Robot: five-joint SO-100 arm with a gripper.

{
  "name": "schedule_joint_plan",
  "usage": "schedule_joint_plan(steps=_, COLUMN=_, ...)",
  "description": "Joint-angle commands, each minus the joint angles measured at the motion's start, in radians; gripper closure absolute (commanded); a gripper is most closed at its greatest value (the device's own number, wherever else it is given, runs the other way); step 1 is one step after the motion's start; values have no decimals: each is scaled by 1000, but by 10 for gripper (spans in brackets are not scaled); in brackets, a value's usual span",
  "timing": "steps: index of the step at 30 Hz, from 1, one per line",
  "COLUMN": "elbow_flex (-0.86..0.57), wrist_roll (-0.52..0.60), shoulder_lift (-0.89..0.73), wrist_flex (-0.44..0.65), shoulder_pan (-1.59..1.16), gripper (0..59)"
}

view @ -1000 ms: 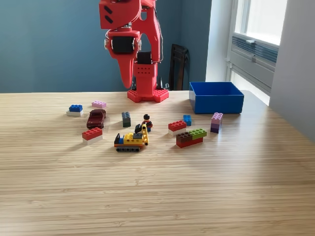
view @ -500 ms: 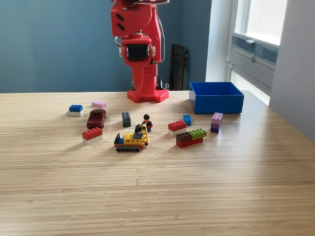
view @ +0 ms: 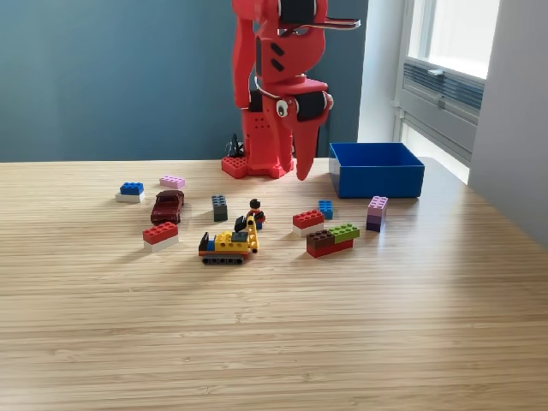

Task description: Grasp a lego block and put it in the bin.

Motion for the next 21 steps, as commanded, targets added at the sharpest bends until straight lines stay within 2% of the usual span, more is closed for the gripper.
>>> schedule_joint_plan(steps=1, elbow_flex=21, wrist_roll=-43, shoulder_lift=81, wrist_flex=-40, shoulder_pan=-12, gripper=369)
schedule_joint_plan(steps=6, elbow_flex=55, wrist_roll=-107, shoulder_lift=81, wrist_flex=-71, shoulder_pan=-6, gripper=360)
schedule_joint_plan(steps=12, elbow_flex=163, wrist_roll=-166, shoulder_lift=80, wrist_flex=-187, shoulder_pan=12, gripper=354)
schedule_joint_plan(steps=21, elbow_flex=242, wrist_roll=-212, shoulder_lift=77, wrist_flex=-321, shoulder_pan=31, gripper=344)
